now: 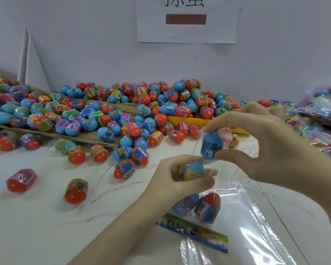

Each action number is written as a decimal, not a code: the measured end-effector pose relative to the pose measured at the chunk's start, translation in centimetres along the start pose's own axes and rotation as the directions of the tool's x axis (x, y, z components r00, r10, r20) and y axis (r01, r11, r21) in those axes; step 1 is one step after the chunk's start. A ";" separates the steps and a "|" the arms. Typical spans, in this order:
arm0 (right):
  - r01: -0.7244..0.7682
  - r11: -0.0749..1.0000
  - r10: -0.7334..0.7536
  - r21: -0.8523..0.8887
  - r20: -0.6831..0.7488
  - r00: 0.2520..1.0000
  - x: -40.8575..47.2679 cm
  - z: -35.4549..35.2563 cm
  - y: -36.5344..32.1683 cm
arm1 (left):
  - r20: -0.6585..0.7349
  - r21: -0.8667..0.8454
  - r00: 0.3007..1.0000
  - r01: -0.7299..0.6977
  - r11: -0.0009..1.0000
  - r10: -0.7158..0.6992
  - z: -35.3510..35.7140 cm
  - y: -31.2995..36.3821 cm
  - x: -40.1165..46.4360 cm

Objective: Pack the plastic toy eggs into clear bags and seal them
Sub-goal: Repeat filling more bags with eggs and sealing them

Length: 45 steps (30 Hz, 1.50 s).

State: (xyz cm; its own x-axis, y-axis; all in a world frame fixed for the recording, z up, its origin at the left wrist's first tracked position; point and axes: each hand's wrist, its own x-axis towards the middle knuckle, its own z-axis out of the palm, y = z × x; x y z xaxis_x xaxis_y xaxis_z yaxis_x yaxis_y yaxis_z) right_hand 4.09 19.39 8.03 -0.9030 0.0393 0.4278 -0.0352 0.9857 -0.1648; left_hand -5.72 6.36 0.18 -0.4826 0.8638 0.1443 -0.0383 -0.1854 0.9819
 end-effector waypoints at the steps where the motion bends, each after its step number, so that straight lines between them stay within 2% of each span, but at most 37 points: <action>1: -0.006 1.000 0.006 0.005 0.015 1.000 -0.1 0.0 0.1 | 0.005 0.003 1.000 -0.002 1.000 0.002 0.0 0.0 0.0; 7: -0.079 0.979 0.054 0.187 0.137 0.989 -0.5 -0.3 0.5 | 0.034 0.056 0.999 -0.033 0.998 0.032 -0.1 0.0 -0.1; 14: -0.101 0.964 0.069 0.245 0.138 0.988 -0.2 -0.6 0.7 | 0.014 0.021 1.000 -0.001 1.000 0.000 -0.5 -0.2 0.0; 19: -0.077 0.981 0.057 0.176 0.116 0.992 -0.2 -0.3 0.8 | -0.004 0.011 1.000 0.014 1.000 -0.014 -0.4 0.0 -0.1; 28: -0.024 0.991 0.001 0.130 0.177 0.984 0.2 0.9 0.8 | -0.065 0.059 0.998 0.028 0.998 -0.024 -0.8 -0.5 0.2; 30: -0.021 0.987 0.002 0.160 0.120 0.993 0.2 1.2 0.7 | -0.076 0.043 0.997 0.027 0.999 -0.023 -0.8 -0.5 0.2; 32: -0.060 0.954 0.080 0.295 -0.058 0.995 0.4 1.2 0.7 | -0.098 0.018 0.995 0.036 0.999 -0.034 -0.8 -0.6 0.3; 34: -0.115 0.885 0.229 0.451 -0.209 0.951 0.7 1.0 0.8 | -0.112 -0.013 0.993 0.043 0.999 -0.044 -0.8 -0.5 0.3; 36: -0.231 0.776 0.366 0.588 -0.121 0.923 0.8 0.9 0.9 | -0.103 -0.044 0.993 0.047 0.998 -0.051 -0.8 -0.5 0.3; 38: -0.323 0.687 0.408 0.650 0.022 0.913 0.7 1.1 1.2 | -0.089 -0.048 0.994 0.056 0.997 -0.060 -0.8 -0.4 0.3; 42: -0.304 0.646 0.392 0.700 0.038 0.919 0.7 1.4 1.3 | -0.085 0.015 0.991 0.106 0.994 -0.104 -0.9 -0.4 0.4; 45: -0.294 0.655 0.361 0.697 0.053 0.931 0.7 1.2 1.2 | -0.131 0.083 0.990 0.057 0.995 -0.046 -0.6 0.0 0.4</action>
State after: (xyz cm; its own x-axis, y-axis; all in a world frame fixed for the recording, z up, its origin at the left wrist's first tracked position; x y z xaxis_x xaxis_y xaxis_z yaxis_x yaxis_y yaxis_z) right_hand 2.94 20.40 7.07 -0.8762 0.3838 0.2914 -0.0561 0.5194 -0.8527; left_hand -6.43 6.48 0.13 -0.5908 0.8026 0.0821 0.0068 -0.0968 0.9953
